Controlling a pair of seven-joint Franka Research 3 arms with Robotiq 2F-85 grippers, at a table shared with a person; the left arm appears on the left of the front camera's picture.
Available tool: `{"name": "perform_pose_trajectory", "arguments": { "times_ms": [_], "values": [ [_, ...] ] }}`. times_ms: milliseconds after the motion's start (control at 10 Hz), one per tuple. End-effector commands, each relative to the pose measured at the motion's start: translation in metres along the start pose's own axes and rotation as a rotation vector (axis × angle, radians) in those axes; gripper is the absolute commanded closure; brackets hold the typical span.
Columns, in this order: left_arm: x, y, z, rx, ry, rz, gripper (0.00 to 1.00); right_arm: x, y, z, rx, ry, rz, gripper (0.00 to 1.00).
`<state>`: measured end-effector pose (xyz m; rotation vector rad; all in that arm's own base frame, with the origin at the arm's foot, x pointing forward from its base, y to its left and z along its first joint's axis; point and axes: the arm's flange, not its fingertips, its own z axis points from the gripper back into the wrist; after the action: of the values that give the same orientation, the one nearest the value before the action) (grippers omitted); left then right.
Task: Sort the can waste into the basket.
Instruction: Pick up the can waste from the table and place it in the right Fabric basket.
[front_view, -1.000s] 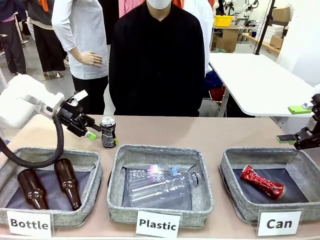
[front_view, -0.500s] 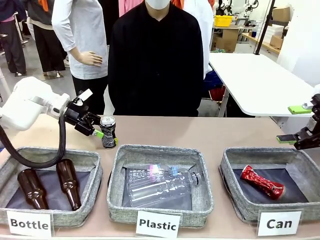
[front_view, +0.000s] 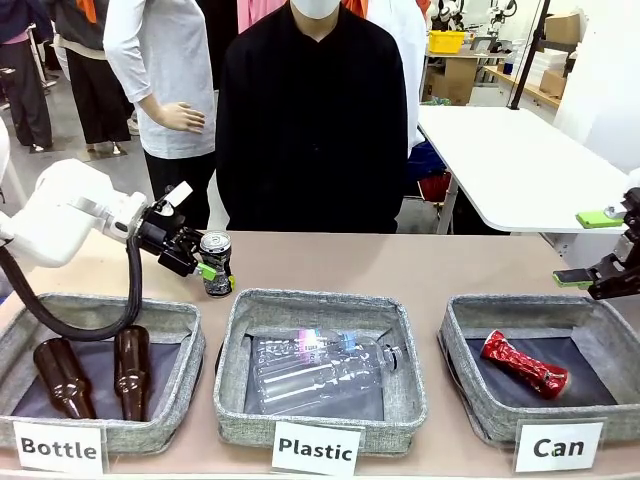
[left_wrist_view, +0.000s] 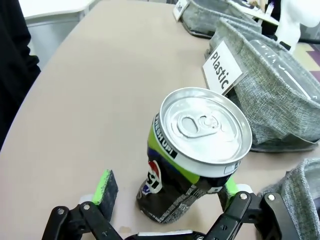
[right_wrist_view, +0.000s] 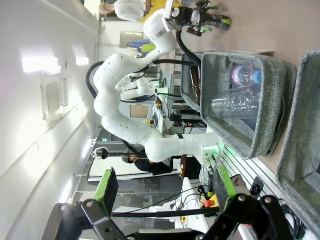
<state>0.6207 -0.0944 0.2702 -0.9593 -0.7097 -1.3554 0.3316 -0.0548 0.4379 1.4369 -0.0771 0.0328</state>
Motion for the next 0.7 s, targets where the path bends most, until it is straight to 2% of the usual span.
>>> {"name": "perform_pose_trajectory", "arguments": {
  "times_ms": [0,200,400,500,600],
  "values": [
    [-0.0006,-0.0028,-0.0095,-0.006,-0.032,-0.032,0.0,-0.0005,0.001,0.0022,0.001,0.008,0.029,0.0],
    [0.0023,-0.0036,-0.0168,-0.033,-0.049,-0.057,0.0,-0.0005,0.001,0.0022,0.001,0.008,0.029,0.0],
    [0.0023,-0.0052,-0.0187,-0.082,-0.021,-0.055,0.0,-0.0005,0.001,0.0022,0.001,0.008,0.029,0.0],
    [0.0024,-0.0058,-0.0186,-0.092,-0.026,-0.048,0.6,-0.0005,0.001,0.0022,0.001,0.008,0.029,0.0],
    [0.0028,-0.0073,-0.0175,-0.099,-0.03,-0.057,0.59,-0.0005,0.001,0.0022,0.001,0.008,0.029,0.0]
  ]
}}
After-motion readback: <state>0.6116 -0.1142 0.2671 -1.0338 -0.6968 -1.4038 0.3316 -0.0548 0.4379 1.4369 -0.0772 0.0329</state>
